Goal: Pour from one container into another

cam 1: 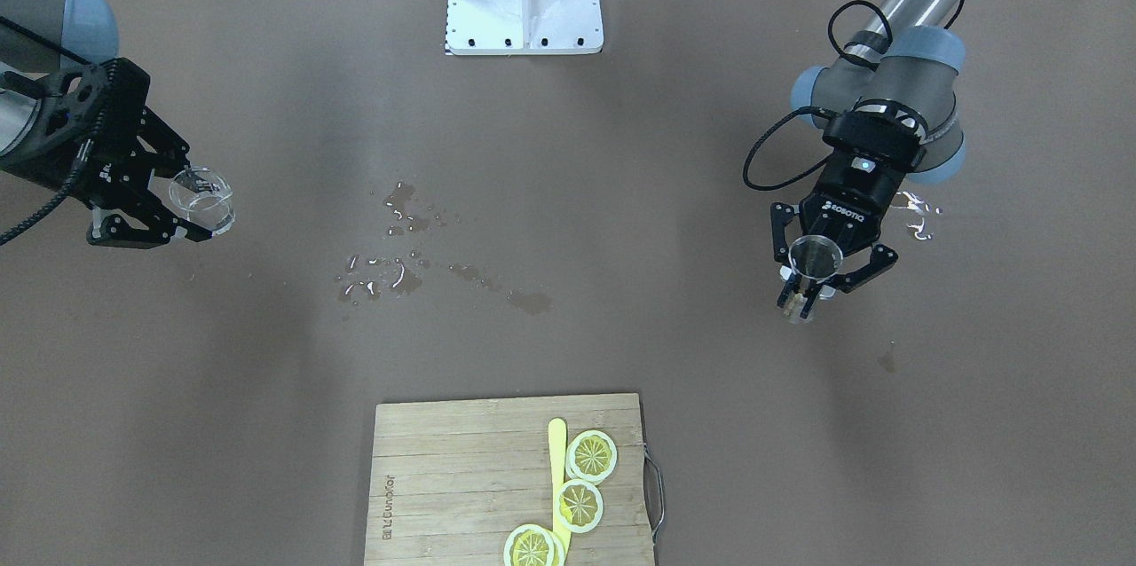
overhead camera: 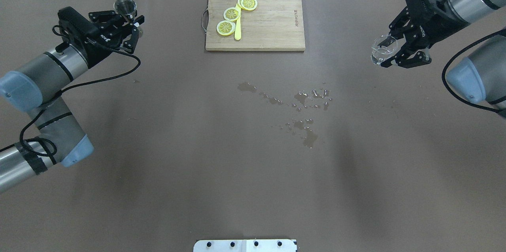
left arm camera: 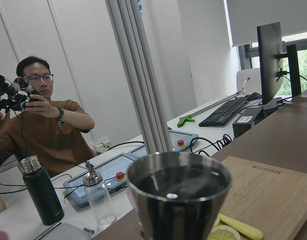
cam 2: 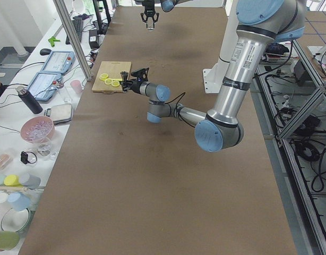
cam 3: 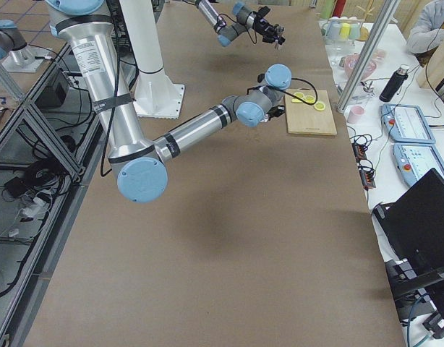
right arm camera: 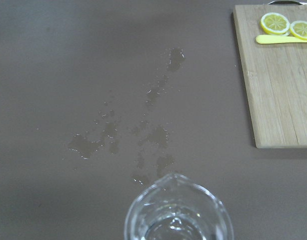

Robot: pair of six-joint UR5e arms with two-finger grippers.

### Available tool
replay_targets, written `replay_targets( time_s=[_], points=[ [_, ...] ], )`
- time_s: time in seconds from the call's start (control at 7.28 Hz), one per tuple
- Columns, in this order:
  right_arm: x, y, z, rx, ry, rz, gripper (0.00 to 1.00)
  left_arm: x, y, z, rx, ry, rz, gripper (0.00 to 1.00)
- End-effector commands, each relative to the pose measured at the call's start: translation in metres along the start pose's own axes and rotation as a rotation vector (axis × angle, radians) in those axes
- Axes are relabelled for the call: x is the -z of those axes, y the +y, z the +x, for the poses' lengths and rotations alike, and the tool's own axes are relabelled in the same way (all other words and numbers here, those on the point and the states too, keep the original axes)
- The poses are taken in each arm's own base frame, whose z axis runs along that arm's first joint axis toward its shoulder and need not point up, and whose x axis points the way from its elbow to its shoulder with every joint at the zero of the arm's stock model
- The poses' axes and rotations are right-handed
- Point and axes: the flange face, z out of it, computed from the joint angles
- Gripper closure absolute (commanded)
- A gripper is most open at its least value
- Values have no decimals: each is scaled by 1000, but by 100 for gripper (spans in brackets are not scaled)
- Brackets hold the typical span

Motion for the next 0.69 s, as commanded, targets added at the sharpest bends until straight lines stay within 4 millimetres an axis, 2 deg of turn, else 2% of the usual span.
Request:
replay_targets(
  time_s=[0.0, 0.14, 0.27, 0.55],
  points=[
    [-19, 39, 4, -50, 13, 76, 100, 6, -5, -23, 51, -39, 1, 100],
    [-24, 54, 3, -65, 23, 100, 100, 3, 15, -30, 45, -60, -33, 100],
    [-29, 65, 5, -93, 29, 120, 100, 0, 19, -32, 47, -64, -35, 100],
    [-35, 83, 5, -107, 40, 156, 100, 21, 24, -50, 193, -130, -21, 100]
  ],
)
